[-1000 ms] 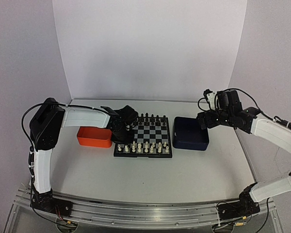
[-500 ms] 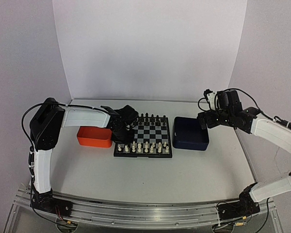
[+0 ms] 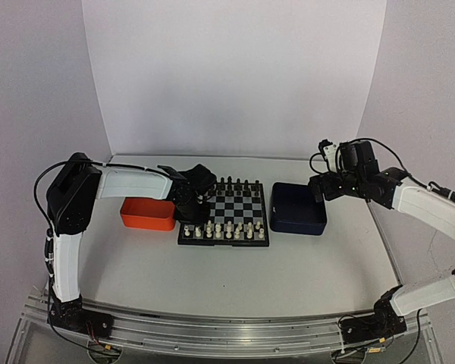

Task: Set up the chess pieces on the board
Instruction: Place the chess piece on the chessboard.

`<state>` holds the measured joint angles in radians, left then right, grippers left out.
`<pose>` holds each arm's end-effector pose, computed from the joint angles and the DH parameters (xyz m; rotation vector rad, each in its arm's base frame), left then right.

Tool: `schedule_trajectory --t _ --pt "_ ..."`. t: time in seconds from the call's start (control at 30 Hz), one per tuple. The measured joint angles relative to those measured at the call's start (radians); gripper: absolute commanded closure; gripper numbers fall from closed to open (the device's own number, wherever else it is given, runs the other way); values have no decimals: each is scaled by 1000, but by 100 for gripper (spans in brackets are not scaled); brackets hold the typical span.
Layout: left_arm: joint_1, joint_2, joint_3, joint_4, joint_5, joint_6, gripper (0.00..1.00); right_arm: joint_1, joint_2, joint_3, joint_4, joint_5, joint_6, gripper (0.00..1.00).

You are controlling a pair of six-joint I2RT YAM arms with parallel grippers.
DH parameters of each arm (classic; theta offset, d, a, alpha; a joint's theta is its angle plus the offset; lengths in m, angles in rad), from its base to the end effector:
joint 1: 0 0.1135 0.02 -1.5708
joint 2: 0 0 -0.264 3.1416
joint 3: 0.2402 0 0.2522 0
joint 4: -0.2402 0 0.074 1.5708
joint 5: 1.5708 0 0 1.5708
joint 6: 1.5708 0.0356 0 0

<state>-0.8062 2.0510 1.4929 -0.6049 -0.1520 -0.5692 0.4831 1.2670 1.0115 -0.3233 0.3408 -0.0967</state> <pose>0.2980 -0.3028 0.1686 0.2796 2.7108 -0.1973 0.2563 0.1210 0.3027 -0.4142 2.0745 -0.1369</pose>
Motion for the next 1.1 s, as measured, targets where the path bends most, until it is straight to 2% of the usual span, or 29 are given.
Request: schedule_trajectory --t 0.27,0.7,0.97,1.1 --pt "0 0 12 -28 0 19 74 0 -2 0 0 0 0 5" --pt "0 0 13 -43 -1 22 73 0 -15 0 0 0 -4 5" --pt "0 0 14 -42 0 23 68 0 -15 0 0 -1 -4 5" --pt "0 -3 34 -41 -4 26 59 0 -15 0 0 -2 -4 5"
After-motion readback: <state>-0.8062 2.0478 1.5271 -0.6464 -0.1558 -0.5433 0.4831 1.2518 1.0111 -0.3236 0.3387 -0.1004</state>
